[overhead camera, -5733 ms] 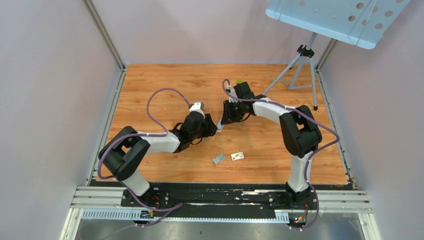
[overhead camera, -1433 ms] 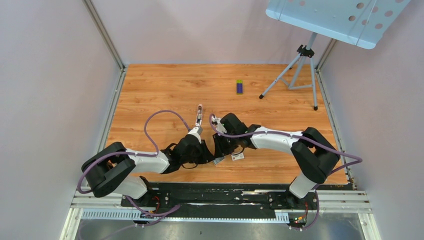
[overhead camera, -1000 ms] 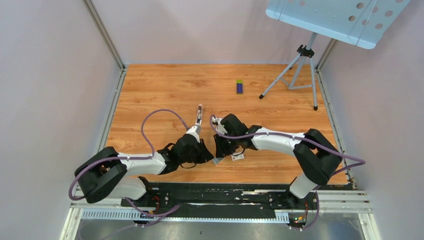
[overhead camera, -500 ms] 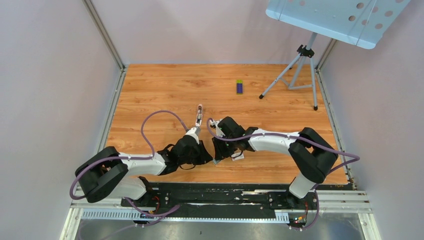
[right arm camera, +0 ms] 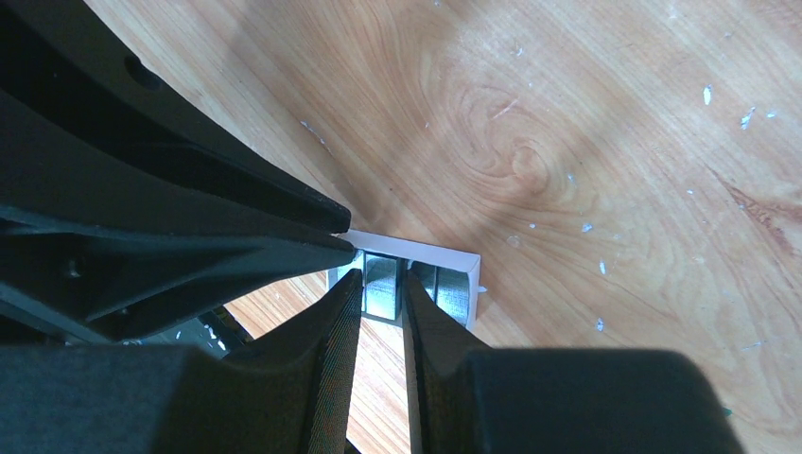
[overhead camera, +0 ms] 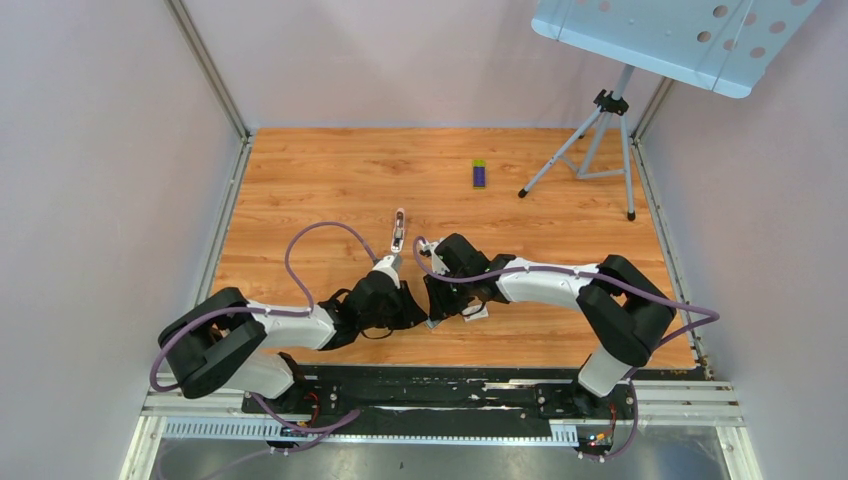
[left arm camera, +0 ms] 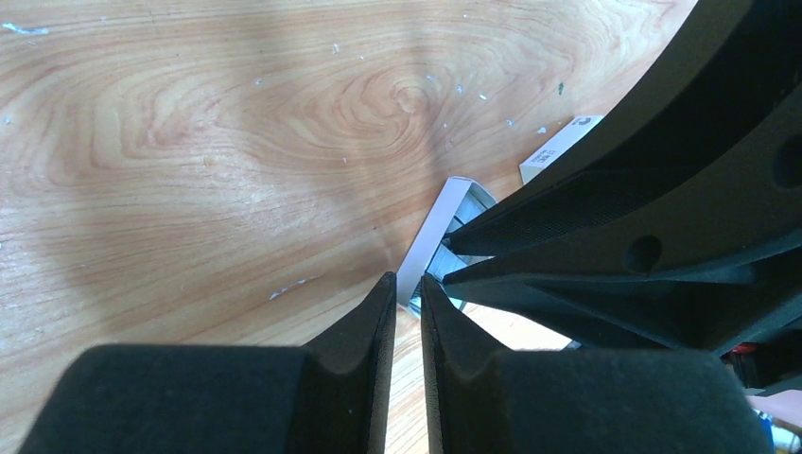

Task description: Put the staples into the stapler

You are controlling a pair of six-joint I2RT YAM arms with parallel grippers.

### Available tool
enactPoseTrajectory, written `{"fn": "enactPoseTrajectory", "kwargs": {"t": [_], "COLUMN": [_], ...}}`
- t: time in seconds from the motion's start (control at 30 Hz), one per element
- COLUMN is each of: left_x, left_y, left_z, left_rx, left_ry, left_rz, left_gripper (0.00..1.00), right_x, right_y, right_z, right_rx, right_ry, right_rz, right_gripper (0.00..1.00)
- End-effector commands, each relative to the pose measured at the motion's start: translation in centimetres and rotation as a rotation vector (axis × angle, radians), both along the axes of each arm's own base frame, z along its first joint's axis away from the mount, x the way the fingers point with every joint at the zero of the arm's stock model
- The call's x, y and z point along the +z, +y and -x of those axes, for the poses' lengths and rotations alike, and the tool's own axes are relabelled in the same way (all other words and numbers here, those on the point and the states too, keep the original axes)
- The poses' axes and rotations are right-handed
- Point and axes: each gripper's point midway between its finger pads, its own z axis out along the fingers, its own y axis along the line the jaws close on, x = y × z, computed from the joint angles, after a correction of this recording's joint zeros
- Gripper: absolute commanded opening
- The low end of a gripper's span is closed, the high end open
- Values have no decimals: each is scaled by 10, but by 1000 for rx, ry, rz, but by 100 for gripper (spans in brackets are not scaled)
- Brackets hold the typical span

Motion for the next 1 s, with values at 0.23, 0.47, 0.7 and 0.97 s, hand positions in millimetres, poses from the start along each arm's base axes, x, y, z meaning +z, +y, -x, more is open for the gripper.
{"fn": "enactPoseTrajectory", "kwargs": {"t": [0.23,0.47,0.7,0.97], "left_x": [-12,-13,-11,-3], "left_y": [2,0,-1,1], "left_z": [6,7,5,1], "left_rx": [-12,-15,-21,-12], "left_ry": [27,31,27,3], "left_rz": [-22,-24,-28,-42], "left_gripper": [13,12,12,12], "right_x": [0,30,49,26], "right_y": [0,5,-4,-19], "right_z": [10,6,-1,-5], "right_rx": [11,-11,-59,-26], "right_ry": [31,13,-35,-85], "right_rz": [-17,-114,-155,8], "right_gripper": [25,25,25,27]}}
